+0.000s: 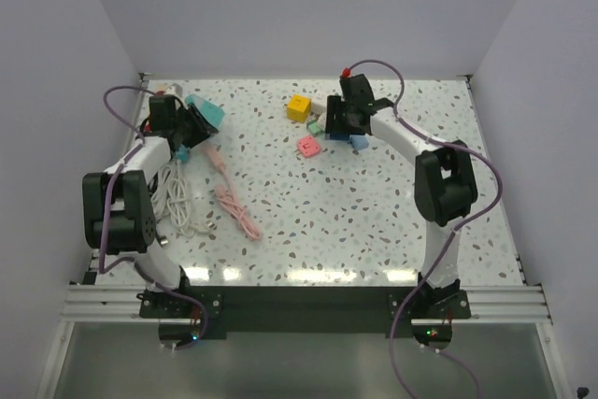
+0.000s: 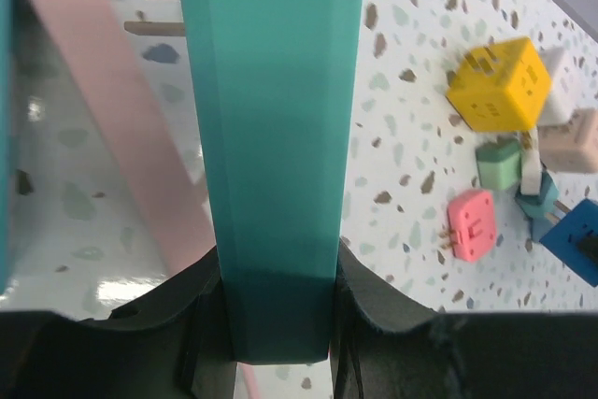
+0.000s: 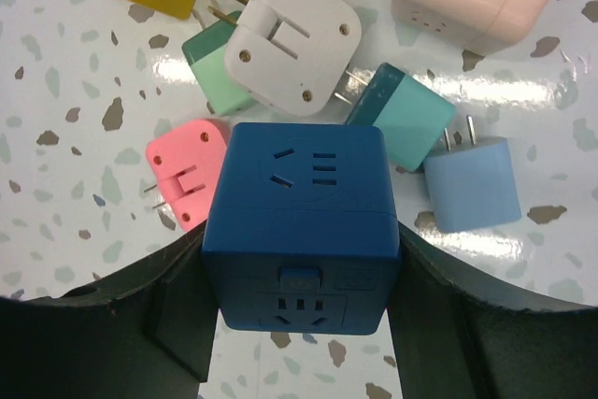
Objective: Pull the plug off the socket
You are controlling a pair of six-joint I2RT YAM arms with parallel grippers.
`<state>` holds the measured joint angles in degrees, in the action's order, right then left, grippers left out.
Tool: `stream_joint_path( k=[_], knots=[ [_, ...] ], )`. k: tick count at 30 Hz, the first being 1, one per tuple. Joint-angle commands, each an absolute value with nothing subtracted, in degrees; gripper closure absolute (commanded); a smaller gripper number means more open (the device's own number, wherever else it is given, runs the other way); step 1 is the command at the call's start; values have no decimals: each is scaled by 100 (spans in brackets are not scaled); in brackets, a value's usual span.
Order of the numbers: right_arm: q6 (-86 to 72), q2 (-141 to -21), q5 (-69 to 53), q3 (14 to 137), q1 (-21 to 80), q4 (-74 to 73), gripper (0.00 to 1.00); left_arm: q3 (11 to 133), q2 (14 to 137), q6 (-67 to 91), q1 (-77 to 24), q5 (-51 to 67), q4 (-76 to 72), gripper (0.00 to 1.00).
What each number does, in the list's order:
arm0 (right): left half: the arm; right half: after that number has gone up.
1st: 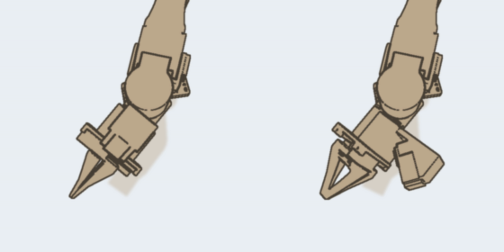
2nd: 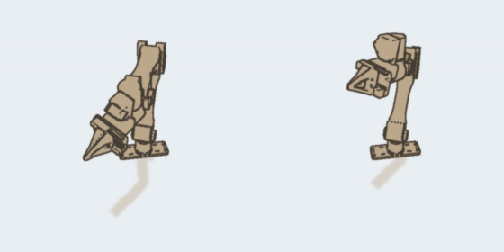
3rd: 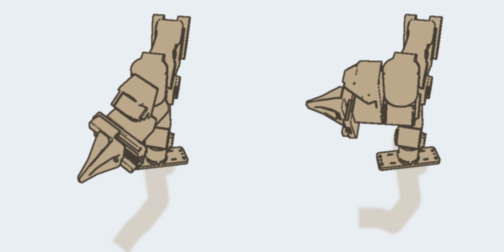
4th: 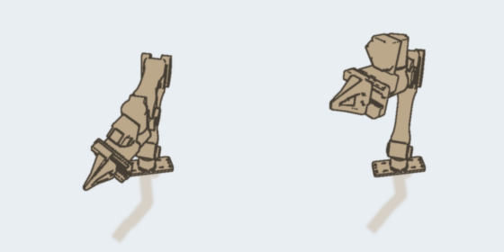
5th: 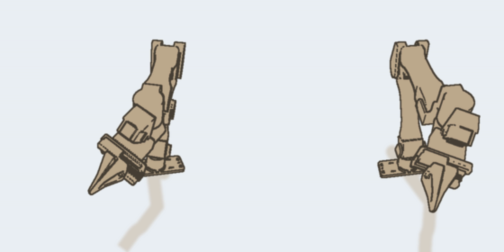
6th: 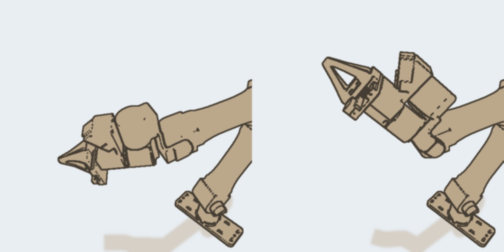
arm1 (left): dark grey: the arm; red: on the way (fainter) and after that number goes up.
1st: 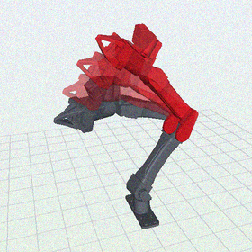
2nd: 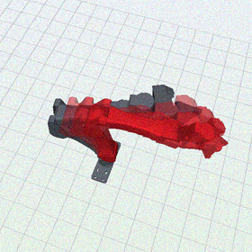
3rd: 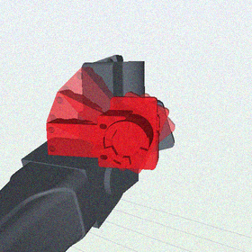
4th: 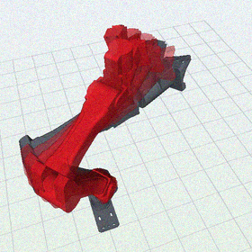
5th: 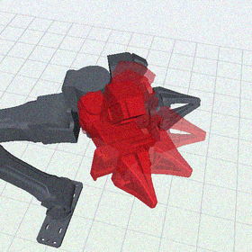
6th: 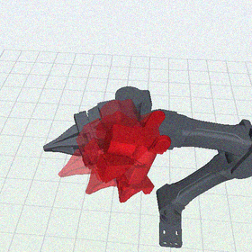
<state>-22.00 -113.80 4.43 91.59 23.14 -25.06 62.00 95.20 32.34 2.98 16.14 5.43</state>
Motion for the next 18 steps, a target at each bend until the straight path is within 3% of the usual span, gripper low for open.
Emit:
stream_joint_path(
  k=[1,12,15,17,18],
  knots=[
    [-2355,-11653,299,9720,2241,-2241,100,6636,9747,3198,790,1502,142,100],
    [-2435,-12146,79,10045,2074,-2232,100,7022,10652,3366,1854,2320,-431,100],
    [-2470,-12392,9,10291,2022,-2364,95,6997,10784,3463,1907,2443,-474,77],
    [-2478,-12489,9,10371,1987,-2391,91,6900,10732,3559,1925,2478,-571,56],
    [-2470,-12507,9,10415,1978,-2391,80,6839,10714,3586,1934,2461,-580,48]
  ],
)
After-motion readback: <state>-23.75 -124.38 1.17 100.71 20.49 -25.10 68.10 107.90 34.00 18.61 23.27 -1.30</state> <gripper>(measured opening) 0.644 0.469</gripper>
